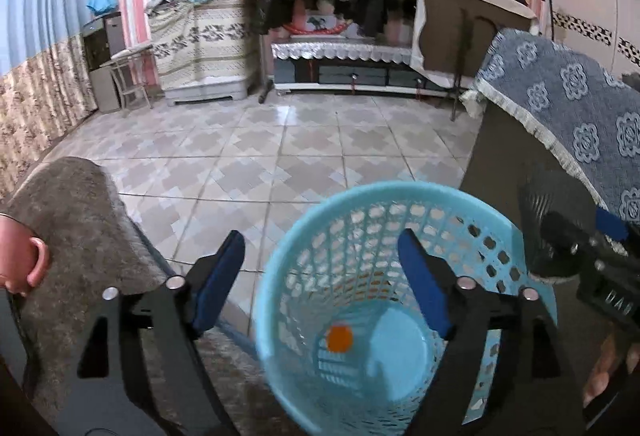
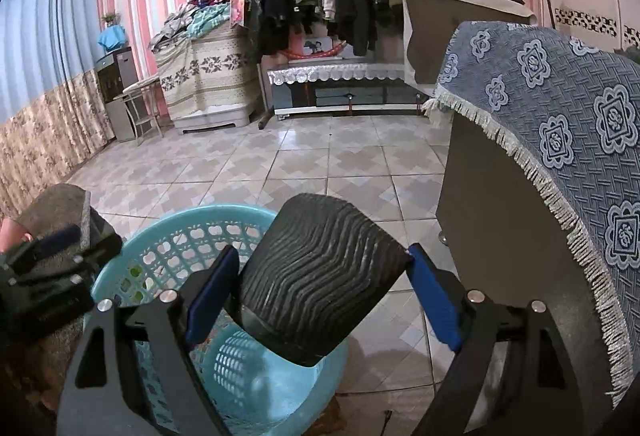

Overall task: Collect trash
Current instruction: 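Open the left tool and right tool to drop both items into the basket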

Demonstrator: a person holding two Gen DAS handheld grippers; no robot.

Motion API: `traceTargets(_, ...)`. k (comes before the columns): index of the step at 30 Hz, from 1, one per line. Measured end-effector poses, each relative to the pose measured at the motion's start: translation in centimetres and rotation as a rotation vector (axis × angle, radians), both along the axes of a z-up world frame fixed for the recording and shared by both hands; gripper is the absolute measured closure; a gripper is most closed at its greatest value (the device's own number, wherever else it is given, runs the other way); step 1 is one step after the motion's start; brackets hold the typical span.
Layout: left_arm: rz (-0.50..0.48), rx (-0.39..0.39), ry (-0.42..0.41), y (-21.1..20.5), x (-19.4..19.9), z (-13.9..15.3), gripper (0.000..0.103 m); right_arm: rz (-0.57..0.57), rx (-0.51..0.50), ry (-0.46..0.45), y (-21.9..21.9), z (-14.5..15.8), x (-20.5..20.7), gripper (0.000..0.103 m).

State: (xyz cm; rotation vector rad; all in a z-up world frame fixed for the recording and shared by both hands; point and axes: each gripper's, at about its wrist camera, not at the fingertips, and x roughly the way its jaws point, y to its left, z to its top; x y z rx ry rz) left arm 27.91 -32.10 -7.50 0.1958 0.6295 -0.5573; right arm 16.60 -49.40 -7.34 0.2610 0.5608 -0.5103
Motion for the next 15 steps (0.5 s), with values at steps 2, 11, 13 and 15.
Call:
traceTargets(2,0.035,0.006,-0.026,1.2,0.0,0.6,0.016,0.007,0.001,0.005,0.4,-0.1,0.2,0.019)
traceTargets(11,0.205,-0.034,-0.043,8.5,0.6,2.4,0.008,0.044,0.007,0.04,2.7,-0.4,1.4,0.019)
traceTargets(13,0.221,-0.037,-0.038,9.6,0.7,2.4,0.008,0.05,0.003,0.043,3.2,-0.3,1.7,0.019)
traceTargets(15,0.243,-0.027,-0.049,10.6,0.5,2.4,0.007,0.063,0.009,0.04,3.7,-0.3,2.1,0.019)
